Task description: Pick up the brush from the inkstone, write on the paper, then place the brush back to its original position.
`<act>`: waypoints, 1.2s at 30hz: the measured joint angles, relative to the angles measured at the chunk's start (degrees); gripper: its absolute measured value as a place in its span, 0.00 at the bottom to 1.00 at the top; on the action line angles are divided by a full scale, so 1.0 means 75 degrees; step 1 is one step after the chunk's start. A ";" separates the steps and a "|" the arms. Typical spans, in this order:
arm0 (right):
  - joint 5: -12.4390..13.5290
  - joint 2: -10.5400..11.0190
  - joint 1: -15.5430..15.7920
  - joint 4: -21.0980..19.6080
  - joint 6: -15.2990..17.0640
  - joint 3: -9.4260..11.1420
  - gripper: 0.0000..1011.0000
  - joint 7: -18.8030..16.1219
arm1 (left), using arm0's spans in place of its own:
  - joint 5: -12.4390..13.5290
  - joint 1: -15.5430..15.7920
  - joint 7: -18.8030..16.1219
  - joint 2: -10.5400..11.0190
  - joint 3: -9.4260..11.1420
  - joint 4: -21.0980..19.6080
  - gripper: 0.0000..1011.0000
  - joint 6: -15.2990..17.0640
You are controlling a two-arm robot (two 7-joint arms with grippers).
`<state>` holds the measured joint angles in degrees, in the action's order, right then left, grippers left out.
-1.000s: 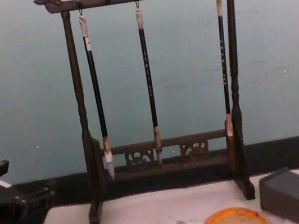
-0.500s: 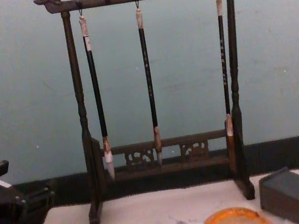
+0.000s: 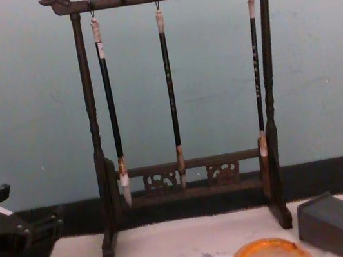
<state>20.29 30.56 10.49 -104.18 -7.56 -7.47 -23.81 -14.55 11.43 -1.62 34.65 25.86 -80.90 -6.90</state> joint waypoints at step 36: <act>0.3299 -0.1065 -0.2036 0.1987 0.0971 -0.0139 0.17 -0.0822 | 0.0000 0.0000 0.0000 0.0000 0.0000 0.0000 1.00 0.0000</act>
<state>45.03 22.58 -4.79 -89.27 -0.27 -8.51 -29.98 -14.55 11.43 -1.62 34.65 25.86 -80.90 -6.91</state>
